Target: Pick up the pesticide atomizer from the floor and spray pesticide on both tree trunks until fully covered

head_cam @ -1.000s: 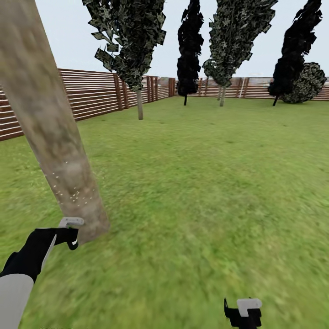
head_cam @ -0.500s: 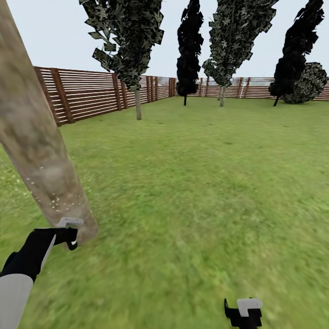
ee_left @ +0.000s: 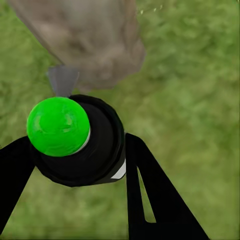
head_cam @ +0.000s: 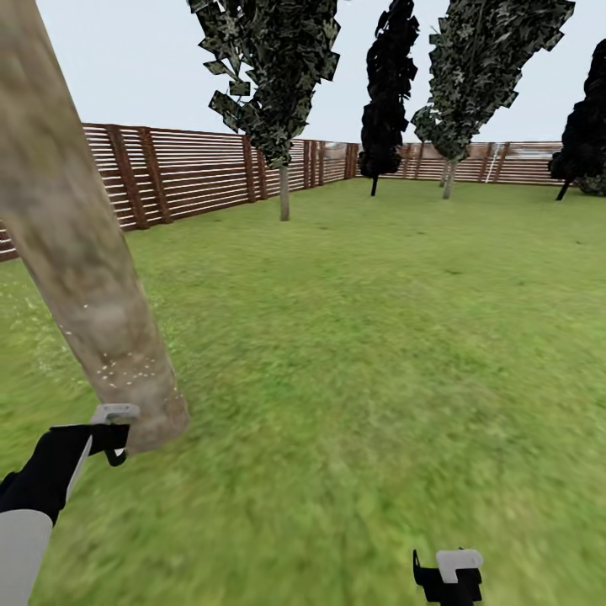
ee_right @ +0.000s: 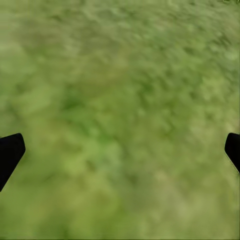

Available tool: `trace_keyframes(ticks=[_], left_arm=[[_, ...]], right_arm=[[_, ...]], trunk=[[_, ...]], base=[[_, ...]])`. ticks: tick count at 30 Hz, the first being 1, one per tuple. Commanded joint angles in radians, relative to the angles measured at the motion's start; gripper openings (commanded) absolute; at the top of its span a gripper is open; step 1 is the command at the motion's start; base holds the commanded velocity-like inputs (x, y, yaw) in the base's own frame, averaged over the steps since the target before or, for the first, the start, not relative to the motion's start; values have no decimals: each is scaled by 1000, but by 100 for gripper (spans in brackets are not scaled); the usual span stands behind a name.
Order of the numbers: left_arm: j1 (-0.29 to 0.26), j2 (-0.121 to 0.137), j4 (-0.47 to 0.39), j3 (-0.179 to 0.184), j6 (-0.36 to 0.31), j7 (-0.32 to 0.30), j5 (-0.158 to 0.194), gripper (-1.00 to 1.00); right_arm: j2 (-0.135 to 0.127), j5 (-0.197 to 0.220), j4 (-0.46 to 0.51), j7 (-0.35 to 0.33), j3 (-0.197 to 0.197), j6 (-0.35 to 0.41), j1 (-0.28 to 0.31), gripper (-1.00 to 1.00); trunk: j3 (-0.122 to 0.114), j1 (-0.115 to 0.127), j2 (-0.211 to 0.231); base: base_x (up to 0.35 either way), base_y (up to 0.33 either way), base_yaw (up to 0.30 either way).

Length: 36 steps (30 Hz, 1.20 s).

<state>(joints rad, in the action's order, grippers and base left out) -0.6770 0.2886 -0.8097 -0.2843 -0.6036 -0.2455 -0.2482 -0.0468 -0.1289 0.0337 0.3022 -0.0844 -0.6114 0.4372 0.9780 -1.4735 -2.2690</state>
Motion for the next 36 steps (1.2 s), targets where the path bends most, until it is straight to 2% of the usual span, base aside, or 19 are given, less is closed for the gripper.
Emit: trace_keyframes(ticks=[1,9,13,15,17,18,20,22,23,24,26,28,30,31,32,33,34,35,36], left_arm=[[1,4,0,-5,-1,1,3,-100],[25,30,1,-12,-3,33,8,-100],[20,18,-21,-12,-5,25,18,-100],[16,-10,-80,-2,-12,20,17,-100],[9,-17,-116,8,-20,18,17,-100],[-31,-13,-121,17,-36,8,16,-100],[-106,-6,-120,21,-100,-74,10,-100],[-160,-1,-117,22,-121,-108,7,-100],[-187,17,-115,22,-130,-118,7,-100],[-197,58,-113,22,-158,-122,8,-100],[-193,80,-112,24,-171,-125,9,-100],[-187,117,-105,26,-171,-126,8,-100],[-185,120,-105,32,-171,-125,8,-100],[-184,119,-106,49,-173,-124,9,-100],[-185,112,-113,106,-175,-125,12,-100],[-186,103,-117,146,-176,-132,14,-100],[-192,100,-119,172,-177,-187,14,-100],[-195,105,-118,179,-177,-261,9,-100],[-196,111,-119,181,-177,-303,3,-100]], right_arm=[[0,0,0,0,0,0,0,100],[0,0,0,1,0,0,0,100],[-1,0,-1,1,0,0,0,100],[-1,0,-1,1,0,0,0,100],[-1,0,-1,1,0,1,0,100],[-1,0,-1,0,0,0,0,100],[-1,0,-1,0,0,0,0,100],[-1,0,-2,0,0,0,0,100],[-1,0,-2,1,1,0,0,100],[-1,0,-2,1,1,0,0,100],[-1,1,-1,1,2,0,0,100],[-2,1,-2,2,2,0,0,100],[-1,1,-1,2,1,-1,0,100],[-1,1,0,2,1,-1,0,100],[-1,1,0,2,1,0,0,100],[-1,2,0,2,1,0,0,100],[-1,1,0,2,1,0,0,100],[-1,1,0,2,2,0,0,100],[-1,1,-1,2,2,0,0,100]], trunk=[[0,0,0],[0,0,0],[0,0,0],[0,0,0],[0,0,0],[0,0,0],[0,0,0],[0,0,0],[0,0,0],[0,0,0],[0,0,0],[0,0,0],[0,0,0],[0,0,0],[0,0,0],[0,0,0],[0,0,0],[0,0,0],[0,0,0]], base=[[180,-239,40],[140,-184,149],[4,-5,277],[0,0,278],[0,0,278],[0,0,278],[0,0,228],[0,0,71],[0,0,16],[0,0,4],[0,0,1],[0,0,0],[0,0,0],[0,0,22],[0,0,166],[0,0,222],[0,0,92],[0,0,38],[0,0,19]])
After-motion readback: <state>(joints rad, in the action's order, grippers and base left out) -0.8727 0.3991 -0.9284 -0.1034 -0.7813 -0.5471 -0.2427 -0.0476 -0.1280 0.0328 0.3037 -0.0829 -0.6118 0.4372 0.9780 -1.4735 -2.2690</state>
